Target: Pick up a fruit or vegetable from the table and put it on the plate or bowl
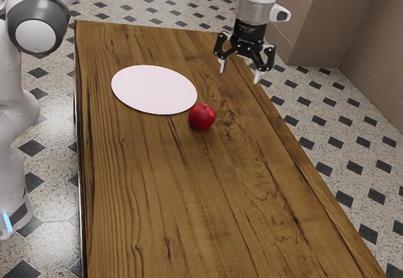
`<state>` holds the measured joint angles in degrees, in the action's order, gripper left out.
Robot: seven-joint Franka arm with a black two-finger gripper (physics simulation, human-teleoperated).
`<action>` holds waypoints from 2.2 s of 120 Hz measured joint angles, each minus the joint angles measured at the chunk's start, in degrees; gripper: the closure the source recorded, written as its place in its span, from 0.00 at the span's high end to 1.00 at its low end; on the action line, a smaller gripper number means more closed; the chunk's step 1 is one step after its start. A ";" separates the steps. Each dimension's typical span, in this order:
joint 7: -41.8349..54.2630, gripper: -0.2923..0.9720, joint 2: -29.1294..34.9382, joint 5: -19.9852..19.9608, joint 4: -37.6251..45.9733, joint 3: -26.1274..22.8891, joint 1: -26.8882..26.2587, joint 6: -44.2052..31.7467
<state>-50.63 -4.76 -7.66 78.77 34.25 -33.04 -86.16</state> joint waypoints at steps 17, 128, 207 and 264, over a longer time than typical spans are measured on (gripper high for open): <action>-1.96 0.77 -0.20 -0.23 0.00 0.08 0.07 -0.58; 1.21 0.77 17.71 4.67 33.25 3.78 -1.07 -13.48; 3.95 0.77 16.27 -0.10 37.52 4.65 11.48 -16.65; 5.50 0.77 9.21 -3.57 33.93 4.30 8.45 -22.26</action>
<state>-45.13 4.45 -11.23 112.70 38.55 -24.59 -108.42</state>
